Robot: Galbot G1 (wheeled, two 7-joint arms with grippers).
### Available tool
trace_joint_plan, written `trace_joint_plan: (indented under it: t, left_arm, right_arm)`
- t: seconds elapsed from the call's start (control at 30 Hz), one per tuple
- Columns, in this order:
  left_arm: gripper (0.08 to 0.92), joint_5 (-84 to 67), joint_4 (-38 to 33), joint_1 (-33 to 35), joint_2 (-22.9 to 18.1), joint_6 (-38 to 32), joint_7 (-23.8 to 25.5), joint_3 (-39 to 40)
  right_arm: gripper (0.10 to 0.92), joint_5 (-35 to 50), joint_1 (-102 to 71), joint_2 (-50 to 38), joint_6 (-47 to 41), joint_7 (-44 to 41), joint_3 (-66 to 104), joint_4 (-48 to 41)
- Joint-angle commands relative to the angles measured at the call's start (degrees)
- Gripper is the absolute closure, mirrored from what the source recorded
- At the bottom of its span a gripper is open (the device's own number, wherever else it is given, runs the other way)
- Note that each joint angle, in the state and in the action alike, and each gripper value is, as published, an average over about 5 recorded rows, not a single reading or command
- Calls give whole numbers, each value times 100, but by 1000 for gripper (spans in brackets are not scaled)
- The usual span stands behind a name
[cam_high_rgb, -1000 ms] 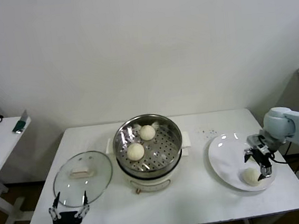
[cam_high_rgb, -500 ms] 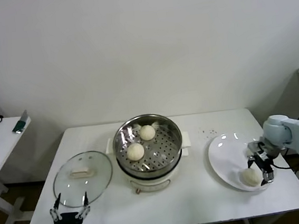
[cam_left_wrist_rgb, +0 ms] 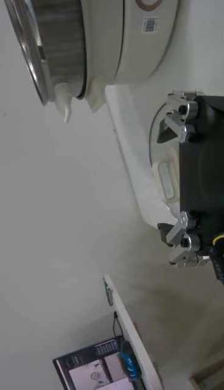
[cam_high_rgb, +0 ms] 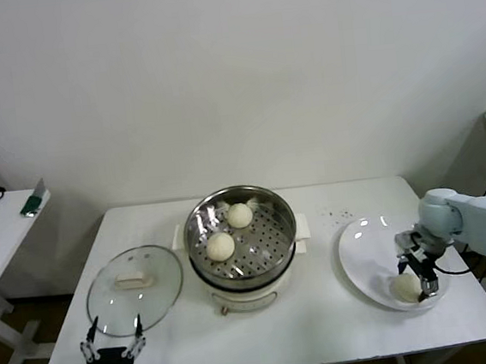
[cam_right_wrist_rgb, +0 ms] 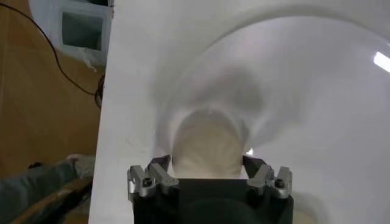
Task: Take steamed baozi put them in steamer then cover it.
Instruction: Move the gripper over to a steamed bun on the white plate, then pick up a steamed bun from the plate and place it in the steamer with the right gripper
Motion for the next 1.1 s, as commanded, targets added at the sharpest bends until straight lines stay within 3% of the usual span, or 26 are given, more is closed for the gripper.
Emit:
trace_joint_plan:
  t: [0.03, 0.5, 0.83, 1.1]
  left_arm:
    - [177, -7, -7, 9, 2, -2, -4, 6]
    - [177, -57, -18, 24, 3, 46, -93, 14]
    - [177, -2, -81, 61, 26, 89, -78, 37]
    - [177, -45, -151, 63, 37, 171, -110, 36]
  right_arm:
    - [272, -5, 135, 112, 24, -27, -139, -68]
    - [321, 281, 889, 314, 520, -93, -337, -117]
    - [321, 392, 2545, 1302, 2030, -649, -619, -28]
    - [321, -190, 2894, 2202, 3206, -840, -127, 64]
